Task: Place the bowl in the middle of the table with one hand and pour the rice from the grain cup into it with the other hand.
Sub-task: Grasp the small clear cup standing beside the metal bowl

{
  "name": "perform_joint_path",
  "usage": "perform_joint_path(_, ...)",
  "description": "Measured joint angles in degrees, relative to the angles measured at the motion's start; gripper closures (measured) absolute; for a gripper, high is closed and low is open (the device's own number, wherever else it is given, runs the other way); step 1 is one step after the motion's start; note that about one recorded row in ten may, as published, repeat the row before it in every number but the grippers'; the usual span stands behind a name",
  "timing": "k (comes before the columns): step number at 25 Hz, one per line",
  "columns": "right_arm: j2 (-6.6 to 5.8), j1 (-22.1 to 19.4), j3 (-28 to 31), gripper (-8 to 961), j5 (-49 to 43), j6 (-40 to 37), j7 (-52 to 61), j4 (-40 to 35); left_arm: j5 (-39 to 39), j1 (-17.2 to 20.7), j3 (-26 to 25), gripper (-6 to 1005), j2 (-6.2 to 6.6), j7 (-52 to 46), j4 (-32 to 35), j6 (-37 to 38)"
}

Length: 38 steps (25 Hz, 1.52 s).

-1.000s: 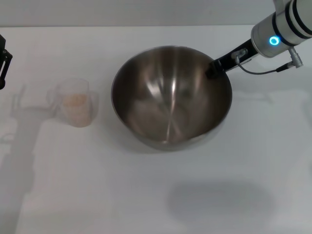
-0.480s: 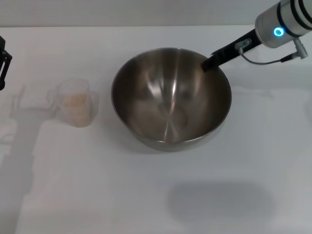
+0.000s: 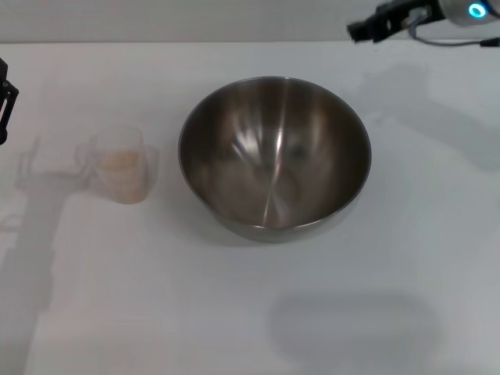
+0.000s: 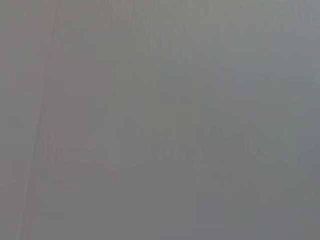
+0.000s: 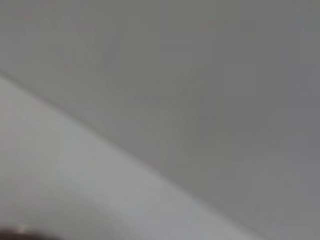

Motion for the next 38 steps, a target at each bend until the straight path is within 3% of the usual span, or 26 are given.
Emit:
perform_joint_path(7,0.05,-11.49,-9.07,432,0.17,-23.74,-0.44,6.57,0.00,-0.12,0.00,134,0.08,-0.01,0.00,0.01)
perform_joint_path(8,0.02,-15.38,-12.77,430,0.18,-34.12,-0.52,6.39,0.00,-0.13,0.00,134,0.09,-0.01,0.00,0.00)
perform_joint_path(9,0.02,-15.38,-12.77,429,0.18,-34.12,-0.52,6.39,0.00,-0.13,0.00,134,0.09,-0.01,0.00,0.00)
perform_joint_path(12,0.02,-20.52,-17.54,424,0.34,-51.29,-0.43,3.69,0.01,-0.20,0.00,133,0.10,-0.01,0.00,-0.12)
perform_joint_path(13,0.02,-23.24,-20.92,422,1.17,-65.77,0.12,-0.12,0.01,-0.21,0.00,133,0.10,-0.01,0.00,-0.19)
perform_joint_path(14,0.02,-23.24,-20.92,420,1.17,-65.77,0.12,-0.12,0.01,-0.21,0.00,133,0.10,-0.01,0.00,-0.19)
perform_joint_path(17,-0.01,-25.28,-25.76,416,1.83,-85.90,0.67,-7.83,0.01,-0.27,0.00,134,0.09,-0.01,0.00,-0.29)
perform_joint_path(18,0.16,-25.50,-28.56,414,1.88,-98.64,2.58,-14.31,0.01,-0.27,0.00,134,0.09,-0.01,0.00,-0.29)
perform_joint_path(19,0.16,-25.50,-28.56,412,1.88,-98.64,2.58,-14.31,0.01,-0.27,0.00,134,0.09,-0.01,0.00,-0.29)
perform_joint_path(23,0.03,-24.04,-33.21,406,1.73,-122.12,13.97,-28.97,0.02,-0.46,0.00,133,0.09,-0.01,0.00,-0.47)
perform_joint_path(26,-0.16,-23.83,-33.67,401,1.31,-125.31,18.85,-32.63,0.00,-0.14,0.00,133,0.16,0.00,0.29,-0.51)
perform_joint_path(31,-0.01,-25.74,-33.36,215,1.40,-130.10,24.06,-36.66,0.01,0.35,0.01,134,0.28,0.00,0.69,-0.64)
perform_joint_path(38,0.12,-26.21,-32.26,169,2.27,-139.65,24.58,-44.62,0.09,2.46,3.35,134,0.16,0.56,1.58,-1.79)
